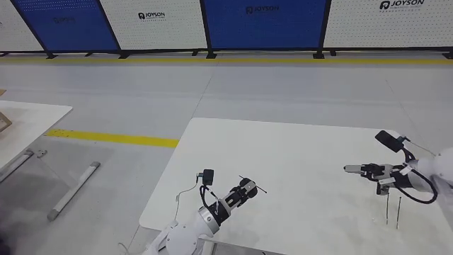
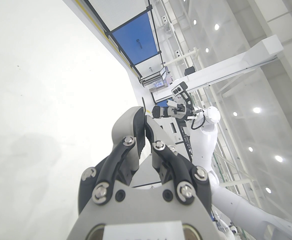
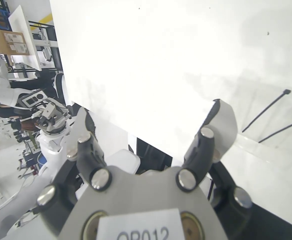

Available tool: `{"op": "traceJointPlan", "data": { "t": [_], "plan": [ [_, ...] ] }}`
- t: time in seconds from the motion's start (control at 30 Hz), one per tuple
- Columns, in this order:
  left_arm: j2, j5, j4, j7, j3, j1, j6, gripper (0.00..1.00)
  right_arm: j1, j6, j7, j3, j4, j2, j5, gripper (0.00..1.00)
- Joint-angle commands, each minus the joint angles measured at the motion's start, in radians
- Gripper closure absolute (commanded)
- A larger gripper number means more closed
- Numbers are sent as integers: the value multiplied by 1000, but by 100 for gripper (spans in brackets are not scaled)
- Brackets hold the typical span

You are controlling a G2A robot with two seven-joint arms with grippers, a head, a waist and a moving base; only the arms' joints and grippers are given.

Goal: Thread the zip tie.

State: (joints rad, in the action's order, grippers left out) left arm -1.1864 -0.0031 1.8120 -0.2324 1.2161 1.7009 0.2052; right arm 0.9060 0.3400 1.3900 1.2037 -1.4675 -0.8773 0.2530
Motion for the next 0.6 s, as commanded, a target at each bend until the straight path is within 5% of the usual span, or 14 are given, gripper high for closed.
{"op": "traceJointPlan", "data": {
  "t": [0.0, 0.37, 0.57],
  "plan": [
    [0, 0, 0, 0, 0, 0, 0, 100, 0, 0, 0, 0, 0, 0, 0, 0],
    [0, 0, 0, 0, 0, 0, 0, 100, 0, 0, 0, 0, 0, 0, 0, 0],
    [0, 0, 0, 0, 0, 0, 0, 100, 42, 0, 0, 50, 46, 18, -134, 0]
  ]
}}
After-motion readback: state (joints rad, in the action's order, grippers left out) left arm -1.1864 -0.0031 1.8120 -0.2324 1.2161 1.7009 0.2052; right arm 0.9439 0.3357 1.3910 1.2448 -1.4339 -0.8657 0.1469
